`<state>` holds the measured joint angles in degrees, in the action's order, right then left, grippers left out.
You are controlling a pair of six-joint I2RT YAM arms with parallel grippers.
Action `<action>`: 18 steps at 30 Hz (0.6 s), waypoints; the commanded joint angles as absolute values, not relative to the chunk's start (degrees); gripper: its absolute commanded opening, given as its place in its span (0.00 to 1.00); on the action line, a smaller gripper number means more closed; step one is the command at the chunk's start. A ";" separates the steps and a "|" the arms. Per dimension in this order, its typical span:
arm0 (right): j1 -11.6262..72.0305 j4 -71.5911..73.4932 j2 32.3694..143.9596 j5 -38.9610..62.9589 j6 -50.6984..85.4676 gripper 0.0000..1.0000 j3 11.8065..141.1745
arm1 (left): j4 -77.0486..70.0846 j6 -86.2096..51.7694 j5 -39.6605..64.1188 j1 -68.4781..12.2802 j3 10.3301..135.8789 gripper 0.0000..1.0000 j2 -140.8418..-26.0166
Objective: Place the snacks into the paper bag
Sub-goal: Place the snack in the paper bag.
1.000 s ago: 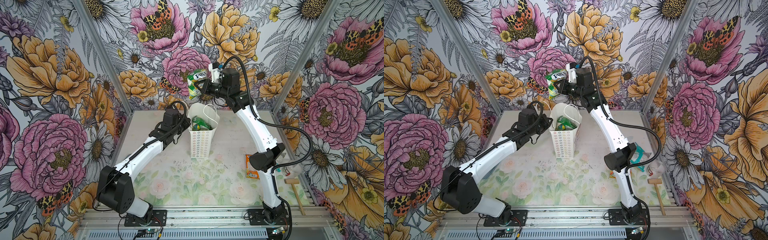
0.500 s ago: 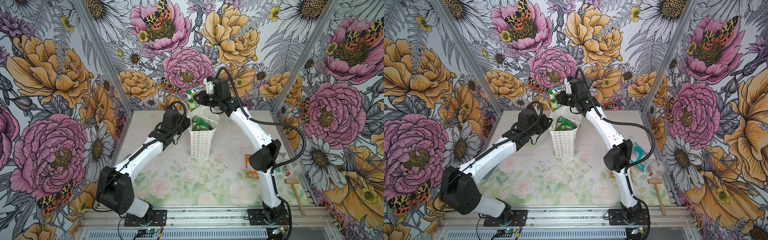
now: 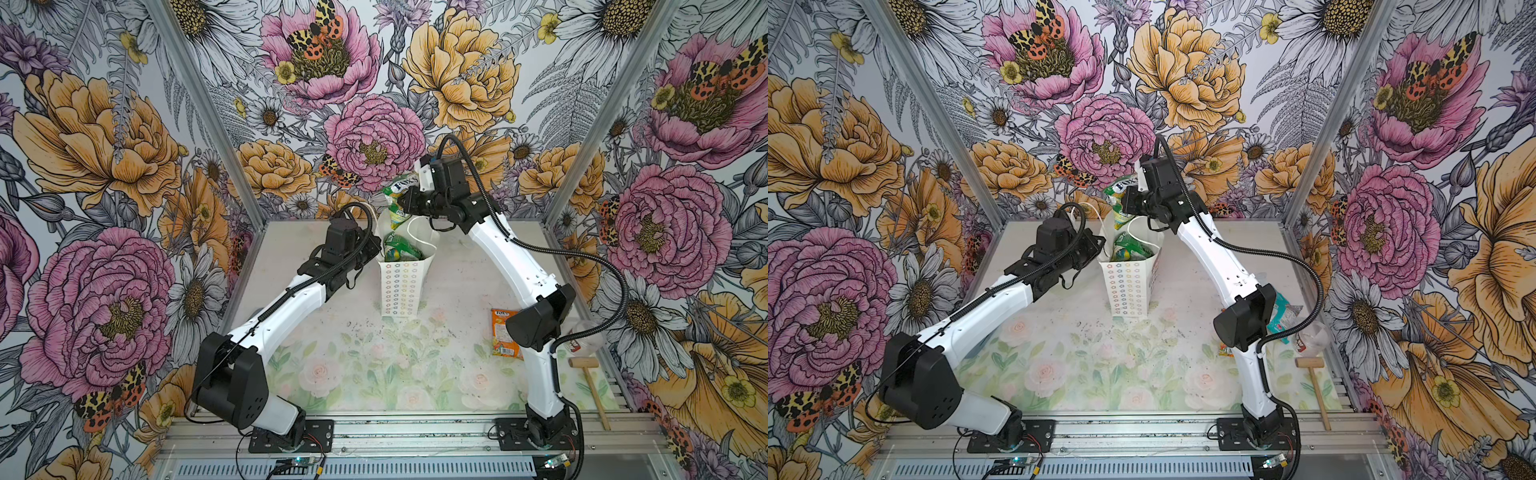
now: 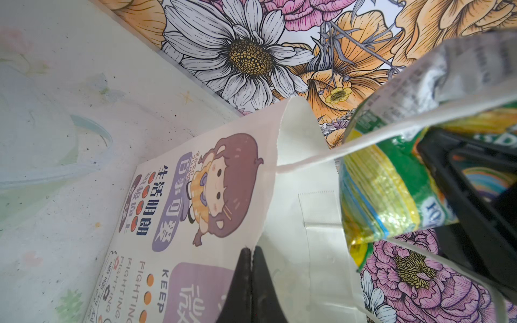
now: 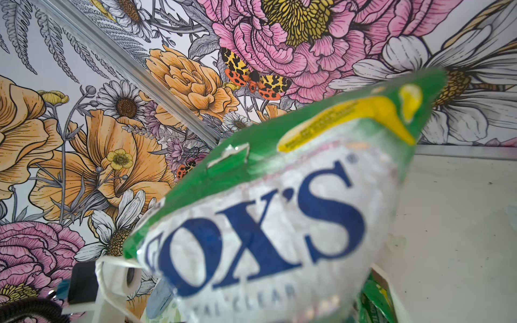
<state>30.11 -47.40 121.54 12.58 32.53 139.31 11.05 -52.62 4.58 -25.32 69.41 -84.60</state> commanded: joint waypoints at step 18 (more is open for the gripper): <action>31.73 -53.95 118.65 9.35 28.70 0.00 140.36 | 8.96 -53.44 4.83 -25.66 69.57 0.00 -83.75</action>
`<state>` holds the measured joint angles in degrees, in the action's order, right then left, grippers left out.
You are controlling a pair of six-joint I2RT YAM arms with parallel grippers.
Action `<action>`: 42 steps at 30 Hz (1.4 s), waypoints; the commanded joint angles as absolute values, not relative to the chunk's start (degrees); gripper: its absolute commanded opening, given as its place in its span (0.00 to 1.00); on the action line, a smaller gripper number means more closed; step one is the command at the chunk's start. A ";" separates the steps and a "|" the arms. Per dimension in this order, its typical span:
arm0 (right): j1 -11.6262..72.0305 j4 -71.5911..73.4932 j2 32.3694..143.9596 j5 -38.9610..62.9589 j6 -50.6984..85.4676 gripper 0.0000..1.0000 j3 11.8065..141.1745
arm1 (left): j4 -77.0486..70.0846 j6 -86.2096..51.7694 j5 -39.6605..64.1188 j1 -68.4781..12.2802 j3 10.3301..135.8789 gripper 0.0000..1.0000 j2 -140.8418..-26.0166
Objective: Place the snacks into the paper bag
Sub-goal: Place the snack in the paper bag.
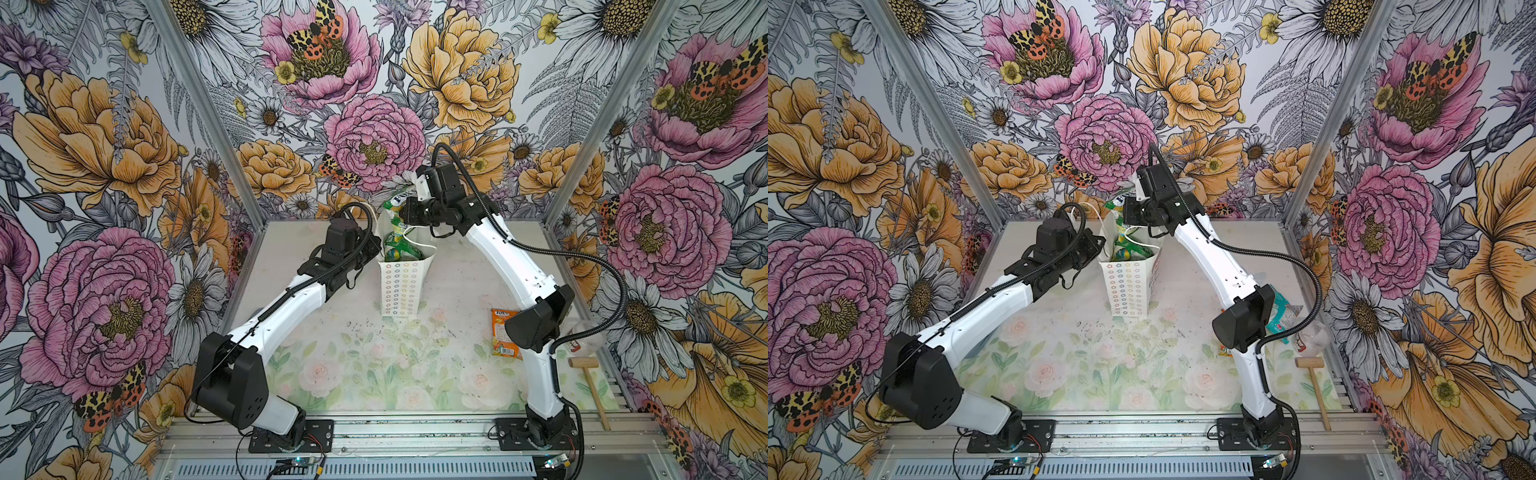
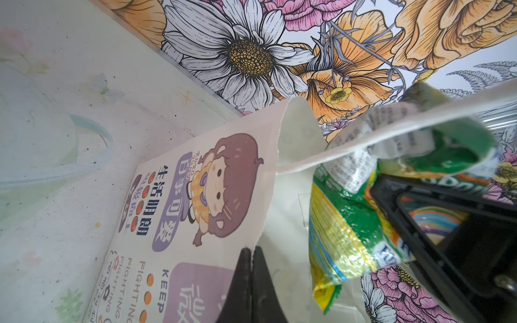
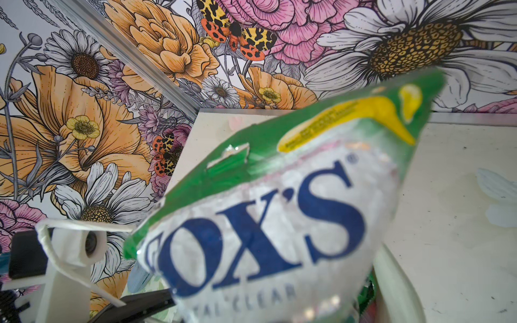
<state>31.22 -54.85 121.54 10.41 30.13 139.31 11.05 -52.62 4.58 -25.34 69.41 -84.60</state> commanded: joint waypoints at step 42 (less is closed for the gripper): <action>33.49 -56.95 119.80 7.84 29.08 0.06 138.69 | 8.38 -53.70 4.95 -25.18 67.82 0.00 -82.31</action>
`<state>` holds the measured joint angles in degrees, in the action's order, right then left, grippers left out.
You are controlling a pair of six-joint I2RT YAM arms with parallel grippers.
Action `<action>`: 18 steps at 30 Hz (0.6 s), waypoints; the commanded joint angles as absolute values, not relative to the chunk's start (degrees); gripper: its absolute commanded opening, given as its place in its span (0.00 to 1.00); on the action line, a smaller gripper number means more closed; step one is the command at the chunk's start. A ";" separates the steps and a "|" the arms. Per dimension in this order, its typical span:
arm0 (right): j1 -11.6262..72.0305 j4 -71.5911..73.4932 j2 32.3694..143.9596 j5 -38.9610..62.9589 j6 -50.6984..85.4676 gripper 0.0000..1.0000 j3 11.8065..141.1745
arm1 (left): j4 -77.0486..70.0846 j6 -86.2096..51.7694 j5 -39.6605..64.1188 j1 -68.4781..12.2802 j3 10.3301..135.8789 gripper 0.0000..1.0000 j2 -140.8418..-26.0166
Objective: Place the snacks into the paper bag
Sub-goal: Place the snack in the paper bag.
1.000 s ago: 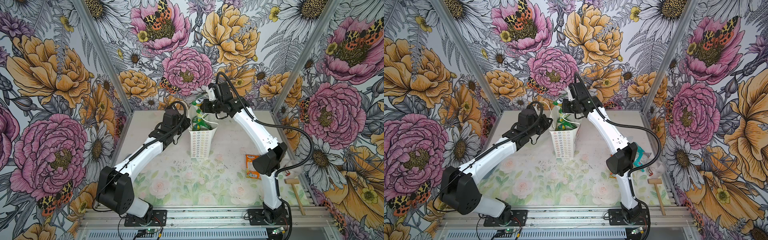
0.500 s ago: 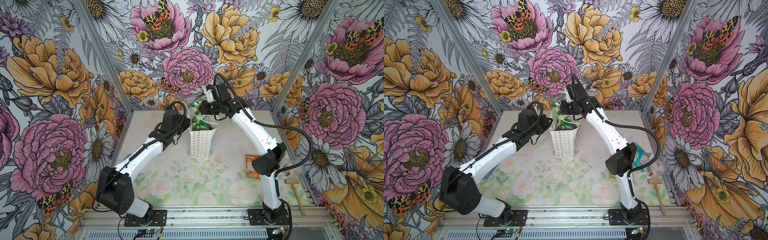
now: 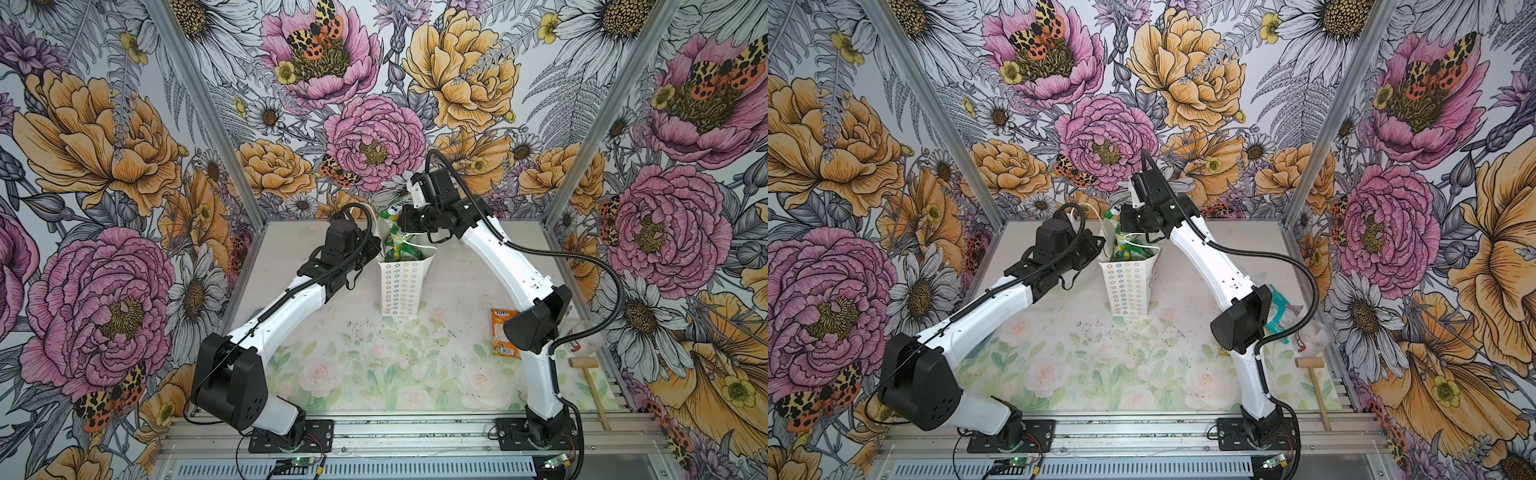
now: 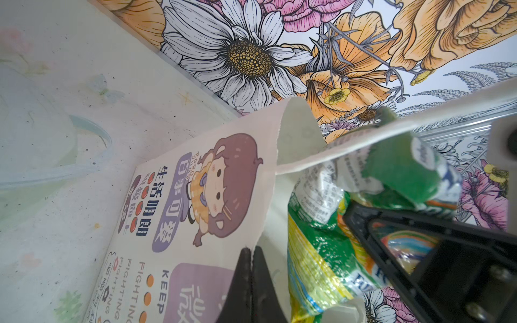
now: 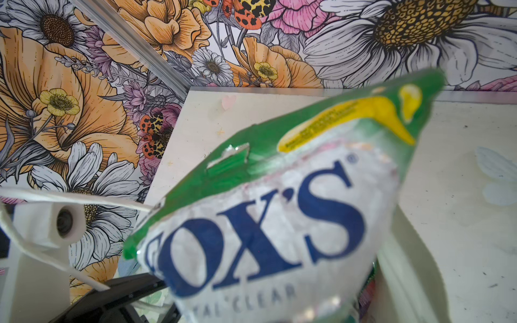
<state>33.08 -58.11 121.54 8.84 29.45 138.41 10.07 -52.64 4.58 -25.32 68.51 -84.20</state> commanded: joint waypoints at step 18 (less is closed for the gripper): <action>33.55 -56.95 119.88 8.90 29.26 0.23 138.95 | 7.92 -53.82 5.36 -24.96 67.55 0.00 -82.53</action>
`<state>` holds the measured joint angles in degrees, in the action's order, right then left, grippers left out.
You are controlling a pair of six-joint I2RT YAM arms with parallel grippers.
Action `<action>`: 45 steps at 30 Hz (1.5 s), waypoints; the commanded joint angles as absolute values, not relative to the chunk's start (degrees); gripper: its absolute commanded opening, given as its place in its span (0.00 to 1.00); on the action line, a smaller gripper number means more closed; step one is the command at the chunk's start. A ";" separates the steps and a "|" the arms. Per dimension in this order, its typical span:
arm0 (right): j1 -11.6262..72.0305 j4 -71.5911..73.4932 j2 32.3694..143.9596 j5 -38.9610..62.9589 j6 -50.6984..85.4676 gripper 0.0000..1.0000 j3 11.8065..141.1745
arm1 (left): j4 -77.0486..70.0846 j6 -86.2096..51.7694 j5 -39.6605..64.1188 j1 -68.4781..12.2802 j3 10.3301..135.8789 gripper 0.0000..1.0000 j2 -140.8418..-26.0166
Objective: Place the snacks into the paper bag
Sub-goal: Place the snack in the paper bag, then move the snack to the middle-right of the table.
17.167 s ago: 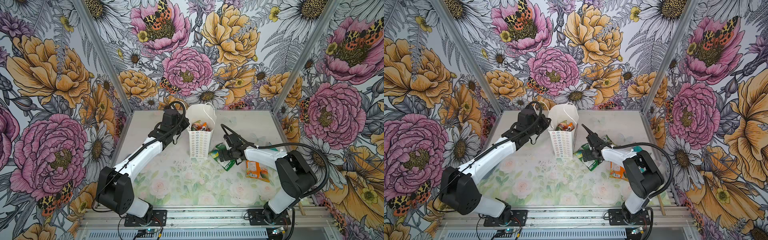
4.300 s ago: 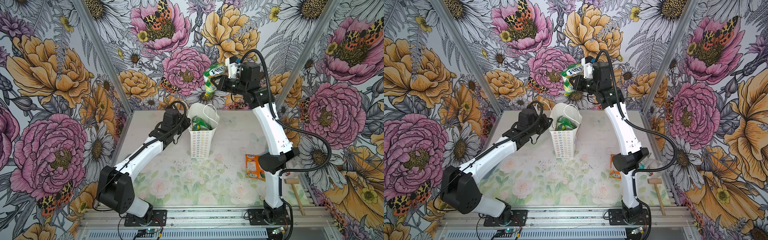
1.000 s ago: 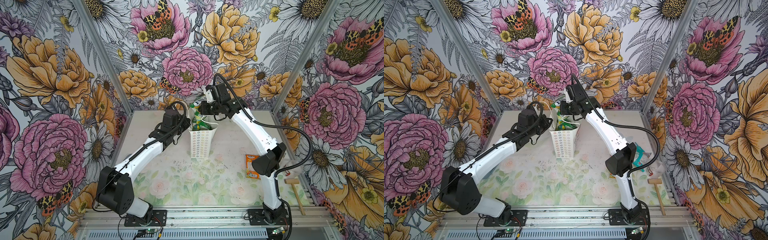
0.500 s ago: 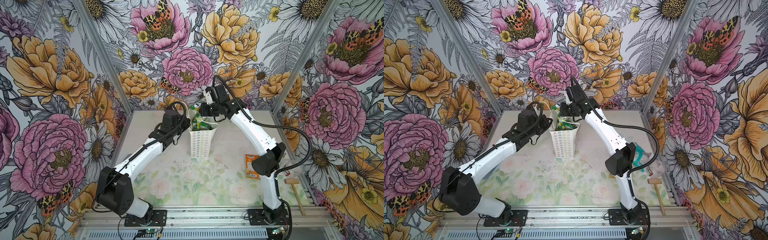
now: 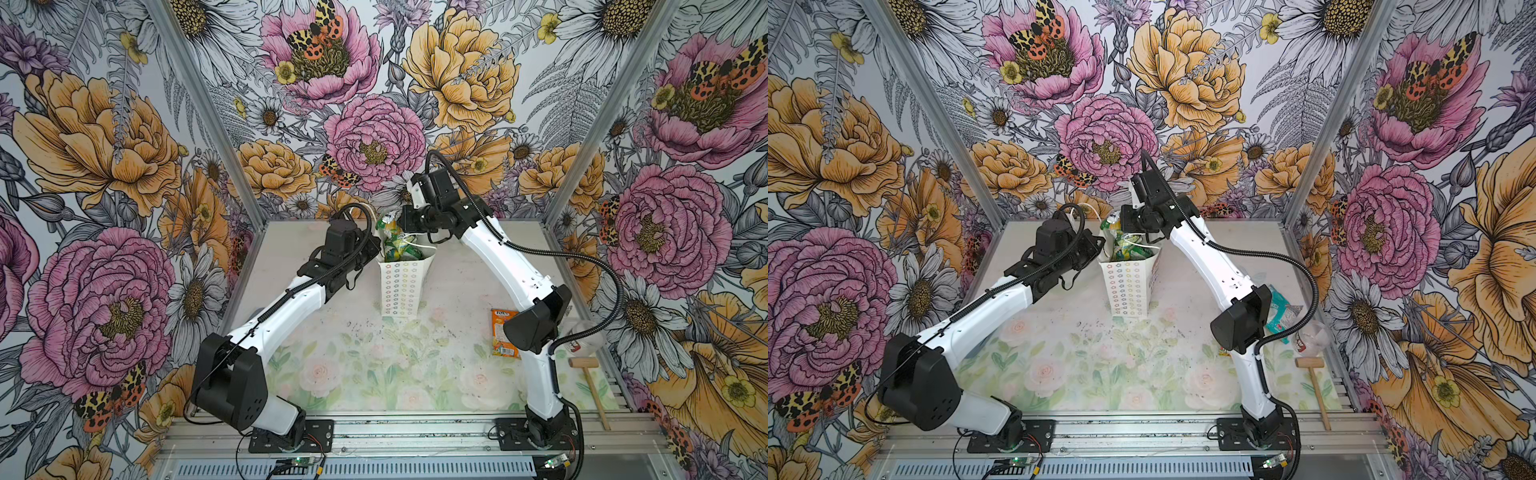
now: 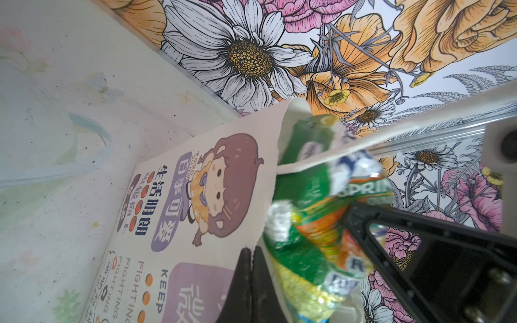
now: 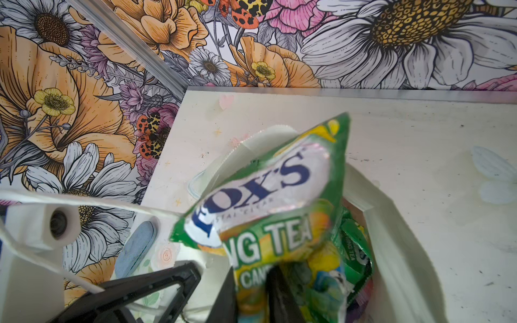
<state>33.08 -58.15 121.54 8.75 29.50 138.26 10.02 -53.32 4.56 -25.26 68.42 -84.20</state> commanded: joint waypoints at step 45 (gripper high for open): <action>30.85 -57.11 90.91 13.18 23.97 0.84 120.46 | 6.94 -53.96 7.12 -23.86 67.42 0.00 -83.32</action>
<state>31.97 -57.12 94.06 14.74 24.14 124.40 9.32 -53.67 5.39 -24.47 67.90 -84.09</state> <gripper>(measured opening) 0.829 0.050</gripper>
